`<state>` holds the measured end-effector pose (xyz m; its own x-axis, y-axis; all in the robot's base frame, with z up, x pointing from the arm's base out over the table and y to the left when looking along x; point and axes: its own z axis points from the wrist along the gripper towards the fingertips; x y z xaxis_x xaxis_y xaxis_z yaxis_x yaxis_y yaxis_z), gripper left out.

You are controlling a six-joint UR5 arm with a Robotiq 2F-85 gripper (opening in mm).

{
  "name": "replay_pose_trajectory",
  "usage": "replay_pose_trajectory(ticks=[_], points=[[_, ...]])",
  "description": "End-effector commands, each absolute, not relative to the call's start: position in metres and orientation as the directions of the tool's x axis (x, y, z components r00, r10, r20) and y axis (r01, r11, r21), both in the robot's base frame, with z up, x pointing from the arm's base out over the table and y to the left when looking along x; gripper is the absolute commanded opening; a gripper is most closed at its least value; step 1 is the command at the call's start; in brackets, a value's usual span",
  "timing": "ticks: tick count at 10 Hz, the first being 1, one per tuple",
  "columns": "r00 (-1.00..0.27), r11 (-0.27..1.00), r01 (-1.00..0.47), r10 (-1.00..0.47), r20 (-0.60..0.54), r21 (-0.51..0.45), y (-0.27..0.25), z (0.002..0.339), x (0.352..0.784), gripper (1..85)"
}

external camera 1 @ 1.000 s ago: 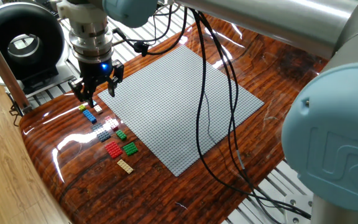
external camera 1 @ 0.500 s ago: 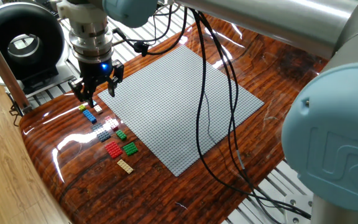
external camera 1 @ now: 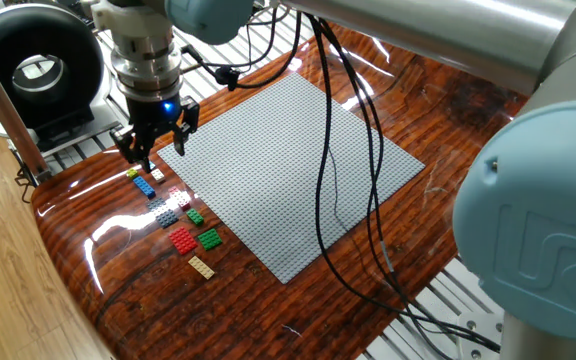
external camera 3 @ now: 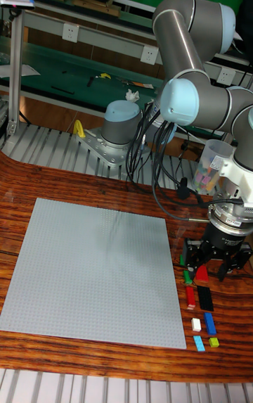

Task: Build with small Lego blocks

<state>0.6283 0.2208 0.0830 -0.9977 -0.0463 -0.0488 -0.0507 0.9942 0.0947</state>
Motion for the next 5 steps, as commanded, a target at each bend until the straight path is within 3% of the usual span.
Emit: replay_pose_trajectory(ticks=[1,5], points=[[-0.998,0.992,-0.068,-0.067,-0.019,0.109,0.2208,0.0811,0.6175,60.7],[-0.996,0.990,-0.079,-0.074,-0.049,0.114,0.2228,0.0815,0.6250,60.7]])
